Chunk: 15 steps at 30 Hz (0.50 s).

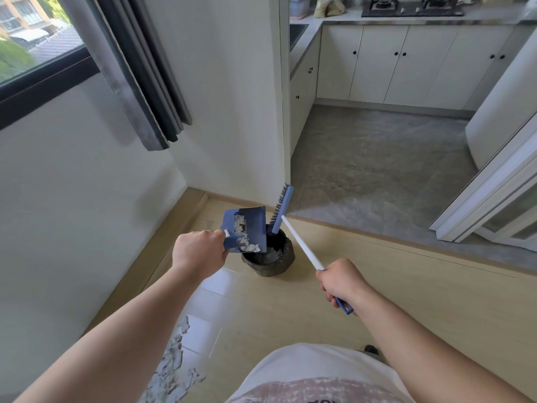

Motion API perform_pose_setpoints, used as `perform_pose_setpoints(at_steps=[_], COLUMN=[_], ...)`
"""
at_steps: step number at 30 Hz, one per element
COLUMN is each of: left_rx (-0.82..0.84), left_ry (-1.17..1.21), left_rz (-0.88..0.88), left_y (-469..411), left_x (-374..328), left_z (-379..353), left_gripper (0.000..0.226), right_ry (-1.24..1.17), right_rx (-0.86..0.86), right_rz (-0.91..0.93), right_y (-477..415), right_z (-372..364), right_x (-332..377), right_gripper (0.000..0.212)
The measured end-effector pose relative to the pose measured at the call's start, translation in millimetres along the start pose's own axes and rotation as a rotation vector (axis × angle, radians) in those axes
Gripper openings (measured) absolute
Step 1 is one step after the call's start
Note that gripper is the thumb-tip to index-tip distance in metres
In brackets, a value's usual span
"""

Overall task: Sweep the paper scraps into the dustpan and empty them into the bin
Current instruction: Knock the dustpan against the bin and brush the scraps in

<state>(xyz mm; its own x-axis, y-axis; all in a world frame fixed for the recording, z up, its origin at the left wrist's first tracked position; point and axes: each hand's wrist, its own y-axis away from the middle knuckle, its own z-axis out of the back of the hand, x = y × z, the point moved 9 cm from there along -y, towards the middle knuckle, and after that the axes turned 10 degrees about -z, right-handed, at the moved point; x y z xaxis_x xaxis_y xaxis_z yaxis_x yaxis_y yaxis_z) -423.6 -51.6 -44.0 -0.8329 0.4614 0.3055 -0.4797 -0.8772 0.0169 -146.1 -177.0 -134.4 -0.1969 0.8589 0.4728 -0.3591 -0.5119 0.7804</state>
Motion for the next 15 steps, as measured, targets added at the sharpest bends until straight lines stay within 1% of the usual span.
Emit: perform_pose_setpoints(at_steps=[10,15], left_rx=[0.024,0.067], left_ry=[-0.035,-0.099], left_rz=[-0.043,-0.194], left_y=[0,3], left_x=[-8,-27], left_z=[4,-7], left_gripper=[0.031,0.027], right_ry=[-0.009,0.005], right_rx=[-0.045,-0.067], right_rz=[0.040,0.045], right_y=[-1,1], right_z=[6,9], right_x=[5,4], right_gripper=[0.032,0.032])
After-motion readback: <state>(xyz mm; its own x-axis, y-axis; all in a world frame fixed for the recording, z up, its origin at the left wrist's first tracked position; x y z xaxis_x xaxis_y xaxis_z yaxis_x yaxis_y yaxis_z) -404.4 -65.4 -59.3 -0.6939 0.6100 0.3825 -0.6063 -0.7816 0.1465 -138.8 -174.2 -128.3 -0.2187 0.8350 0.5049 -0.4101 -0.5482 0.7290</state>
